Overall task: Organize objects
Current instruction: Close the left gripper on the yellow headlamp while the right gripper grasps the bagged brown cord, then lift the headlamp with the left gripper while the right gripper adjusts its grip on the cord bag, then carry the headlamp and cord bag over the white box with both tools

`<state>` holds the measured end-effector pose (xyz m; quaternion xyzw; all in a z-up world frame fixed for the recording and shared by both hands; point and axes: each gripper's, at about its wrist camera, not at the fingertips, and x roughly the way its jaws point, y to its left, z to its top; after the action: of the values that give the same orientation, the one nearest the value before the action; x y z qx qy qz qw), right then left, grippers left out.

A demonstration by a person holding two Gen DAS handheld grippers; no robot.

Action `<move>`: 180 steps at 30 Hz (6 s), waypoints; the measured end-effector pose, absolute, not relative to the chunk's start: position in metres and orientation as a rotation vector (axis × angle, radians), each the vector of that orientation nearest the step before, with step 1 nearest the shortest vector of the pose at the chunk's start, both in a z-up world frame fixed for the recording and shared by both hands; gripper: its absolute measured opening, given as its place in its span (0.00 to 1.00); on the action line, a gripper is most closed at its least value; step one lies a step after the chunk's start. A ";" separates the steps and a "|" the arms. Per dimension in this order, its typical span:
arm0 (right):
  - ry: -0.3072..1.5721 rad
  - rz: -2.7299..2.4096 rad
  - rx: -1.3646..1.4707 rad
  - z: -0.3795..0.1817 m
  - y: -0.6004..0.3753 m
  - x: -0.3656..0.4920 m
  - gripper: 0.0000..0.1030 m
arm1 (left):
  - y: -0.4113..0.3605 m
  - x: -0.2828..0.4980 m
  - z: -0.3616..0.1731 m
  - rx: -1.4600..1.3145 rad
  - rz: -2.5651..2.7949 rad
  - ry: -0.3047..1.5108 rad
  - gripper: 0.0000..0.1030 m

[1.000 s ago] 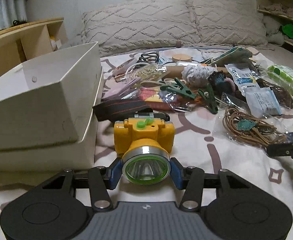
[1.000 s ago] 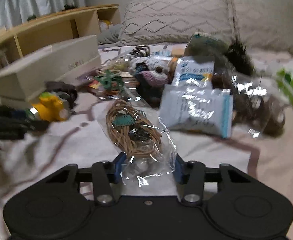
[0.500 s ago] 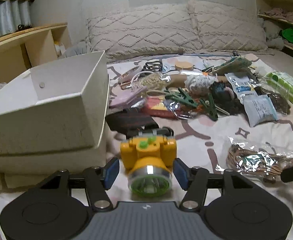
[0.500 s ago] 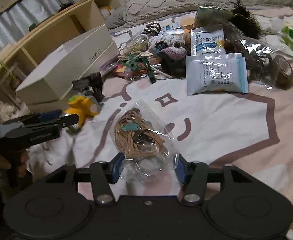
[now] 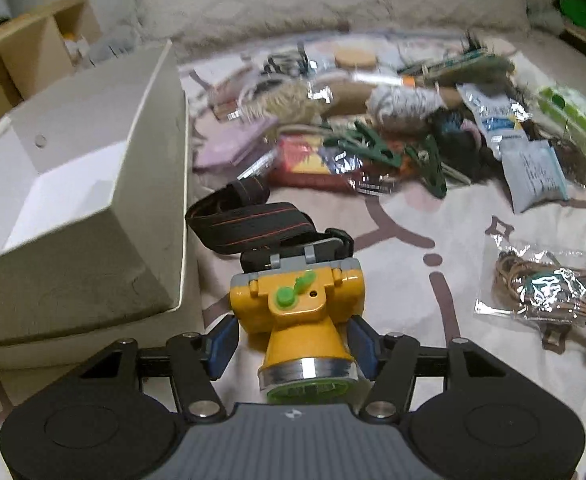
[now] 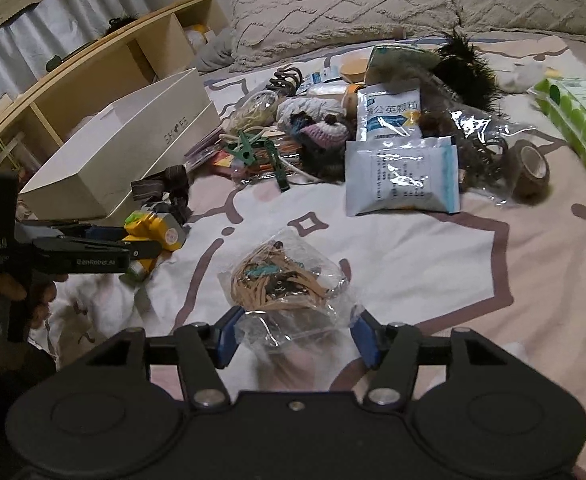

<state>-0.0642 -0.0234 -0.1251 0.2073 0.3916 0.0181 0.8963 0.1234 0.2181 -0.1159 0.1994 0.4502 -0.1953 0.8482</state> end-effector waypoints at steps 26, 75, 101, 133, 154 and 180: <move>0.904 0.151 0.156 -0.130 -0.021 -0.047 0.78 | 0.169 0.183 -0.134 0.563 -0.331 1.450 0.59; 0.945 0.281 -0.028 -0.152 -0.005 -0.005 0.70 | 0.219 0.177 -0.141 0.278 -0.300 1.290 0.42; 0.848 0.024 0.217 -0.144 0.011 -0.031 0.31 | 0.221 0.106 -0.126 0.262 -0.420 1.024 0.42; 0.618 -0.005 0.196 -0.073 0.014 -0.047 0.31 | 0.197 0.064 -0.046 0.206 -0.516 0.718 0.42; 0.523 0.094 0.184 -0.011 0.045 0.023 0.31 | 0.260 0.117 0.028 0.128 -0.399 0.605 0.42; 0.587 0.245 0.157 0.028 0.117 0.123 0.31 | 0.367 0.243 0.015 0.202 -0.197 0.842 0.42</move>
<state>0.1232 0.1174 0.0280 0.0773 0.2881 0.1204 0.9468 0.2429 0.3674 0.0149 0.0978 0.4072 -0.0955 0.9031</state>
